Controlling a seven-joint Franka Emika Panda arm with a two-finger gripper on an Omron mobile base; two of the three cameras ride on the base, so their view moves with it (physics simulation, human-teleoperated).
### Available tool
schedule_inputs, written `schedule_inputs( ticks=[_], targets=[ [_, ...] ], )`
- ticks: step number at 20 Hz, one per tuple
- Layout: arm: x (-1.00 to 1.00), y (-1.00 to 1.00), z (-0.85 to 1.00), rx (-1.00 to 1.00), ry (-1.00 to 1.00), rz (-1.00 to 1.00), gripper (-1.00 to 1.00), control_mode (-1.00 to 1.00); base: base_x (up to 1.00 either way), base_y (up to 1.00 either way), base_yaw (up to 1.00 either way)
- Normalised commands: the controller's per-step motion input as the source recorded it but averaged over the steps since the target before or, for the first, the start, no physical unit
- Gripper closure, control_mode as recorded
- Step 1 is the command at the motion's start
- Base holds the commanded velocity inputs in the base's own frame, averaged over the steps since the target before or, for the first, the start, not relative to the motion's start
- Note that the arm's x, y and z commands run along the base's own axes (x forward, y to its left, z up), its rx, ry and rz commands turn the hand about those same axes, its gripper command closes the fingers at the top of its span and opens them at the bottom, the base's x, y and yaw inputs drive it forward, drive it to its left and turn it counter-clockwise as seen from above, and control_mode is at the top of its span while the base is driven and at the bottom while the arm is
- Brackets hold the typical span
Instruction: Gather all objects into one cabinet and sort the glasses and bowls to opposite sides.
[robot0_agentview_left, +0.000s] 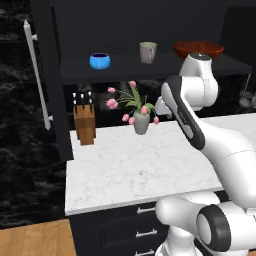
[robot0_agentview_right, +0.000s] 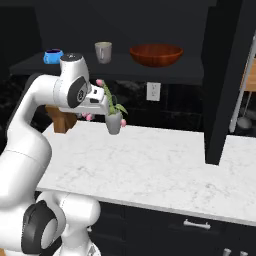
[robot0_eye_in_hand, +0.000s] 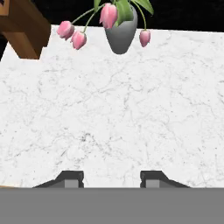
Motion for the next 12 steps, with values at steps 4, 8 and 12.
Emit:
schedule_inputs(
  ticks=[4, 8, 12],
  targets=[
    [0.0, 0.0, 0.0, 0.0, 0.0, 0.0, -1.0, 1.0, 0.0, 0.0, -0.09],
    [0.0, 0.0, 0.0, 0.0, 0.0, 0.0, -1.0, 1.0, -0.71, -0.38, -0.45],
    [0.0, 0.0, 0.0, 0.0, 0.0, 0.0, -1.0, 1.0, -0.74, -0.24, -0.55]
  ],
)
